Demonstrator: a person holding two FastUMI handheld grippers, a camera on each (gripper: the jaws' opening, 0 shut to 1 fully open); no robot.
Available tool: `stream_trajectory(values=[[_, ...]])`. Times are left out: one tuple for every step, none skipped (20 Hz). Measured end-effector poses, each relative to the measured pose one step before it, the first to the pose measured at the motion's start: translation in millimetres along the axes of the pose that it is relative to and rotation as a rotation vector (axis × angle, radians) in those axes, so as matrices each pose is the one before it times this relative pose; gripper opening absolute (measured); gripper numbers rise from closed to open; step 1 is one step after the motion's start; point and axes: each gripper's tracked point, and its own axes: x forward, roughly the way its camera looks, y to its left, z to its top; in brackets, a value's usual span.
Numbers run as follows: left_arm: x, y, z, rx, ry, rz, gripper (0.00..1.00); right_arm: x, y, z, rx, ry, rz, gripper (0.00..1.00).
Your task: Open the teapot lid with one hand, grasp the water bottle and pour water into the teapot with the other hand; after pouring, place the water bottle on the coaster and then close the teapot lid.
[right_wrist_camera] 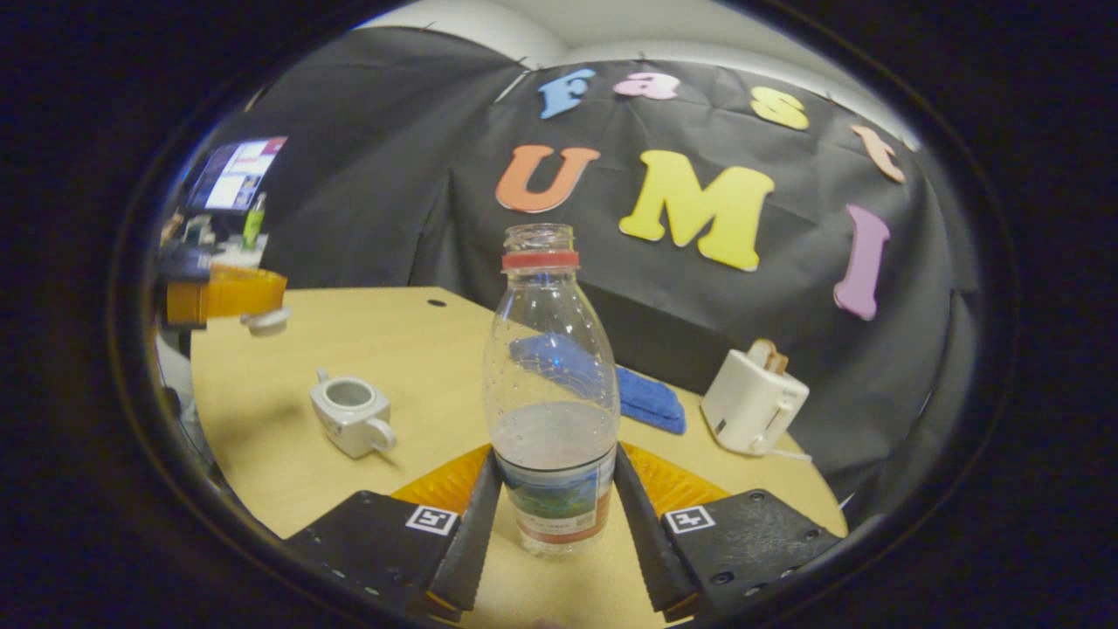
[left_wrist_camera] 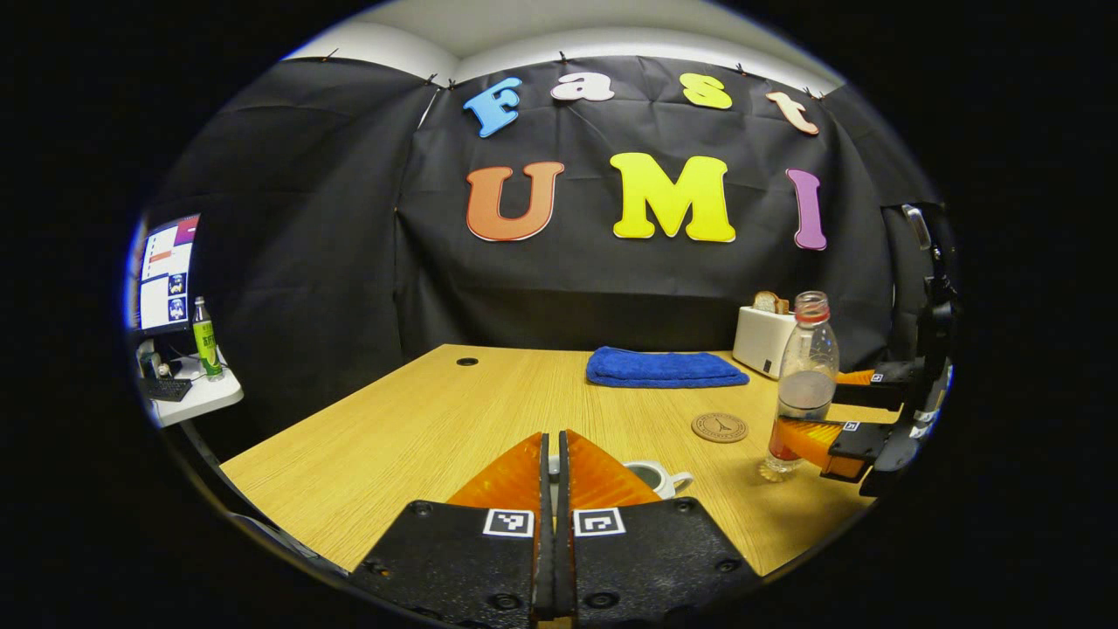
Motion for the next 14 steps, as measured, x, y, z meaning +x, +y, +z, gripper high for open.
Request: stream_trajectory(values=[[0.54,2.65,2.72,-0.01382,-0.00701,-0.00405,0.03,4.52,-0.57,2.02,-0.09178,0.00639,-0.00912,0.70],[-0.11,2.81,2.02,-0.00941,-0.00667,0.00024,0.03,5.22,0.24,1.51,-0.09172,0.00685,-0.01158,0.70],[0.00,5.23,2.01,-0.00516,-0.00542,0.00604,0.03,3.98,-0.05,2.16,-0.07040,0.00411,-0.00925,0.70],[0.46,5.17,0.91,-0.00451,-0.00339,0.00506,0.02,3.41,1.20,2.81,-0.07578,0.00150,-0.01188,0.70],[1.27,4.24,-0.76,-0.00396,0.00354,0.00586,0.02,2.36,0.72,0.48,-0.07293,-0.00003,-0.01197,0.71],[0.46,5.98,-3.83,-0.00582,0.01048,0.01025,0.02,3.47,0.29,2.40,-0.07657,-0.00559,-0.01658,0.71],[-0.08,3.51,-2.46,-0.00527,0.01090,0.00361,0.02,1.14,3.23,1.16,-0.06752,-0.00529,-0.00984,0.71],[0.01,1.00,-1.74,0.00018,0.00416,-0.00413,0.03,2.36,3.15,1.06,-0.05672,-0.00452,-0.00687,0.71],[-0.84,1.28,0.13,0.00581,0.00030,-0.00051,0.03,1.45,4.15,-0.21,-0.05066,-0.00289,-0.00305,0.72],[-1.49,0.71,0.32,0.00992,-0.00007,-0.00115,0.03,1.30,3.05,1.29,-0.04499,-0.00066,-0.00755,0.72],[0.51,2.14,0.73,0.00751,-0.00176,-0.00025,0.02,1.46,0.46,0.40,-0.04535,0.00171,-0.01318,0.72],[-0.30,2.66,1.47,0.00300,-0.00613,0.00329,0.02,1.11,-0.65,1.35,-0.04421,-0.00052,-0.01588,0.72],[-0.21,1.17,0.82,0.00060,-0.00507,0.00090,0.02,0.76,0.02,1.68,-0.04441,-0.00102,-0.01387,0.72],[-0.07,1.45,-0.29,-0.00210,0.00176,0.00201,0.03,1.23,0.25,0.89,-0.03503,-0.00214,-0.00503,0.72]])
